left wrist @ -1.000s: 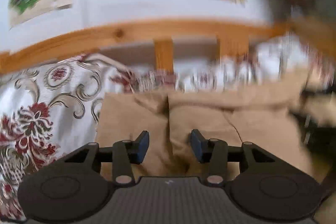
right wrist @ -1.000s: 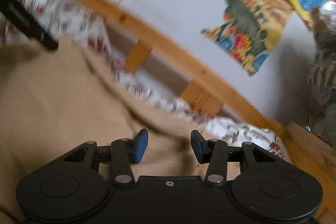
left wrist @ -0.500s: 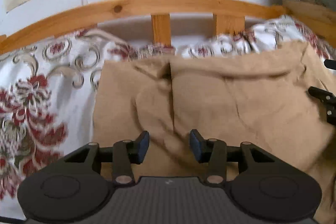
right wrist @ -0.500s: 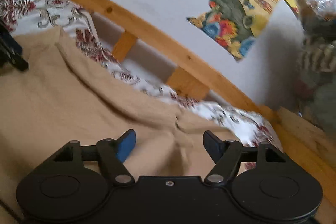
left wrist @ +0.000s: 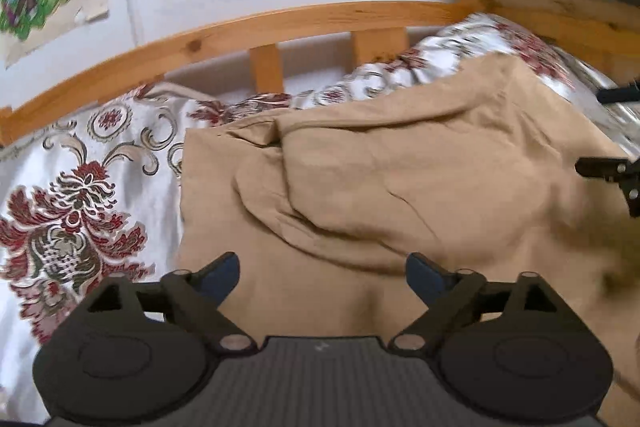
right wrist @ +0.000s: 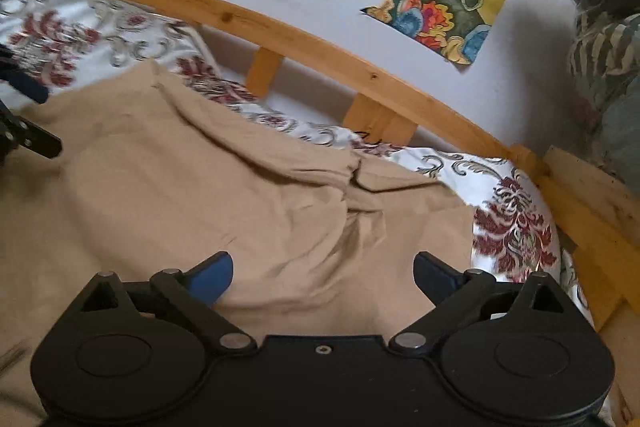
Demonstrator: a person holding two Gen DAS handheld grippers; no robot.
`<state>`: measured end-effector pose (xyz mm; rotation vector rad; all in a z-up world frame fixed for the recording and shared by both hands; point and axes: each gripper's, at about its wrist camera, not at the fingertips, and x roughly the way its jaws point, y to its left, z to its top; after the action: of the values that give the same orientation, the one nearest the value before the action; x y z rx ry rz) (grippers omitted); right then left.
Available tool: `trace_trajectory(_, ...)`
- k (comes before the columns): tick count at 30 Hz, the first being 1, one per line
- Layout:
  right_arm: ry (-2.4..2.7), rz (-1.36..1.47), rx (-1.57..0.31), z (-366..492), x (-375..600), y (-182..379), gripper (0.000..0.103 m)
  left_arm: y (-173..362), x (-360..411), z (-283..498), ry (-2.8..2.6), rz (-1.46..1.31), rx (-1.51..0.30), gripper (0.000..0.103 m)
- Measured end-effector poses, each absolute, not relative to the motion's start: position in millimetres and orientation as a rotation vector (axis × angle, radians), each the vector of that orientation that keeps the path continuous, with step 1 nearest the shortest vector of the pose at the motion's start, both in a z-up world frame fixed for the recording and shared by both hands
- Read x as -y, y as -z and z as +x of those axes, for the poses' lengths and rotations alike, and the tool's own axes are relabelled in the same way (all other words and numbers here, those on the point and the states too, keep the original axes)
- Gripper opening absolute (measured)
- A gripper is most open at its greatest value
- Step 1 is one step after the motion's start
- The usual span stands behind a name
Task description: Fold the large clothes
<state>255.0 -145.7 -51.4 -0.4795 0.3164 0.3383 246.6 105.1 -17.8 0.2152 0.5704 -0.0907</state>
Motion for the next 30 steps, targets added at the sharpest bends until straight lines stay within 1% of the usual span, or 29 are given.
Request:
trace_trajectory(2, -0.368, -0.486, -0.324, 231, 155, 48, 0.101, 15, -96, 226, 0.112, 0.262, -0.578, 0.099)
trace_trajectory(9, -0.396, -0.468, -0.355, 136, 185, 40, 0.102, 7, -60, 147, 0.22, 0.405, -0.608, 0.102)
trace_trajectory(11, -0.432, -0.465, -0.403, 112, 191, 41, 0.102, 9, -53, 127, 0.26, 0.407, -0.639, 0.102)
trace_trajectory(14, -0.497, -0.528, -0.541, 82, 193, 53, 0.102, 19, -41, 102, 0.35, 0.395, -0.708, 0.102)
trace_trajectory(17, -0.482, -0.627, -0.576, 53, 191, 69, 0.102, 29, -26, 83, 0.403, 0.412, -0.74, 0.102)
trace_trajectory(23, -0.397, -0.708, -0.576, 46, 188, 90, 0.102, 46, -3, 76, 0.367, 0.447, -0.762, 0.102)
trace_trajectory(30, -0.355, -0.752, -0.456, 52, 191, 109, 0.102, 59, 4, 84, 0.25, 0.547, -0.744, 0.103)
